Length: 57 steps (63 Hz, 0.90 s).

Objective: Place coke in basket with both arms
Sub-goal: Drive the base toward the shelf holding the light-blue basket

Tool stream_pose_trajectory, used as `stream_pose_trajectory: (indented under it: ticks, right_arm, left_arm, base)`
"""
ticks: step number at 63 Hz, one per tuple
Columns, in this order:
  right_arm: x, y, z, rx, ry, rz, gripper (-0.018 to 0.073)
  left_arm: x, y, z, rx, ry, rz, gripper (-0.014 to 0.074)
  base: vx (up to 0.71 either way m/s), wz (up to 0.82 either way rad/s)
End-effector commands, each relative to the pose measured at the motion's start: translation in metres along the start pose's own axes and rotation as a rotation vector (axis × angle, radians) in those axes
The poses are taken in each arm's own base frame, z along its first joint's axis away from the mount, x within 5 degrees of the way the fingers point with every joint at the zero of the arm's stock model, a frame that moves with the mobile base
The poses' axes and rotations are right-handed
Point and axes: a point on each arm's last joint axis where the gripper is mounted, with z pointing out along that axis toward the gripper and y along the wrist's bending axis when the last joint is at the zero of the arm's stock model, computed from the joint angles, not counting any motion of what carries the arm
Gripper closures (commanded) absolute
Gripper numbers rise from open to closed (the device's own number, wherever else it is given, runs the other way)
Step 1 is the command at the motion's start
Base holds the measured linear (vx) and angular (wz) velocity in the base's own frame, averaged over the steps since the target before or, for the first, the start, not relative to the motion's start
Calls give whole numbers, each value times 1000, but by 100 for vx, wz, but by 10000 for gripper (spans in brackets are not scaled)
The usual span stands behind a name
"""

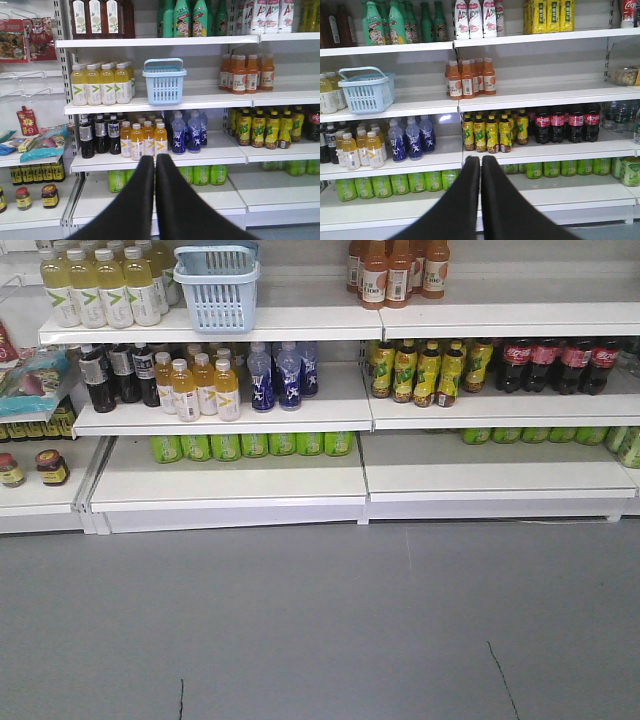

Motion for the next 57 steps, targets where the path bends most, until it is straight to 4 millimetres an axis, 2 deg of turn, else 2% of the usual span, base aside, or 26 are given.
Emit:
stream_pose_trajectory:
  ticks: [1,57]
  right_arm:
    - [-5,0,-1,2,-82,-14,564]
    - [-5,0,-1,2,-83,-14,564]
  left_arm:
    - [-13,-1,-2,15,-106,-18,603]
    - [-13,-1,-2,15,-106,-18,603]
  base:
    - [0,0]
    - [0,0]
